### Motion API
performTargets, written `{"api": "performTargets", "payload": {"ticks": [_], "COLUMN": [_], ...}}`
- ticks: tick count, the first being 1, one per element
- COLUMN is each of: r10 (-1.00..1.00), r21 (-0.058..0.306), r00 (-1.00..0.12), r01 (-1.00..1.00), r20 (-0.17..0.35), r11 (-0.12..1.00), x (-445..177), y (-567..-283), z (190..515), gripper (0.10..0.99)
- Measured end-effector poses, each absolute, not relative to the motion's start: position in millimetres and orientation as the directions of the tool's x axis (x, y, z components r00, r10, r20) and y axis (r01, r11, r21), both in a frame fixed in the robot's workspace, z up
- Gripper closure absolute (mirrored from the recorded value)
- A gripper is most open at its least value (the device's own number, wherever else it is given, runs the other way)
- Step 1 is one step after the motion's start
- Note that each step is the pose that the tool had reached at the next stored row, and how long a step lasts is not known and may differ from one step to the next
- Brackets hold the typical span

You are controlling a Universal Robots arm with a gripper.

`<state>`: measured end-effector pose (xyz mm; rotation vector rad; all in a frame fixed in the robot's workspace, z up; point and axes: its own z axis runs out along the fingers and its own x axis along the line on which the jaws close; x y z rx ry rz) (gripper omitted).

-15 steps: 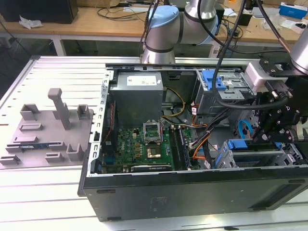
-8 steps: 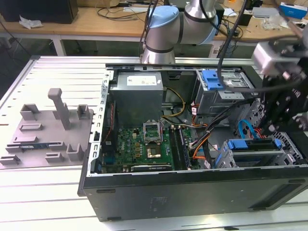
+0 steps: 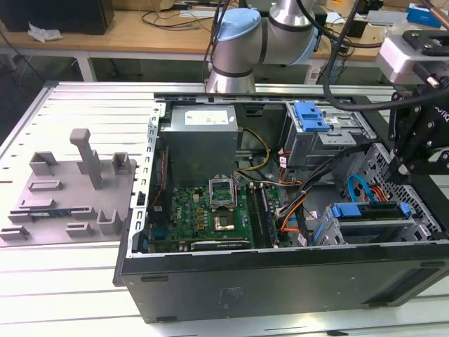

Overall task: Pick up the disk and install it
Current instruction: 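Insert the second disk wire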

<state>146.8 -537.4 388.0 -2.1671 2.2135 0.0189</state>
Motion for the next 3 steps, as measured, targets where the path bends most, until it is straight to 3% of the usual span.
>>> {"api": "performTargets", "payload": {"ticks": [3], "r10": [-0.999], "r21": [-0.022], "r00": [-0.021], "r01": [-1.0], "r20": [-0.04], "r11": [0.022], "x": [146.8], "y": [-537.3], "z": [388.0], "gripper": [0.98]}}
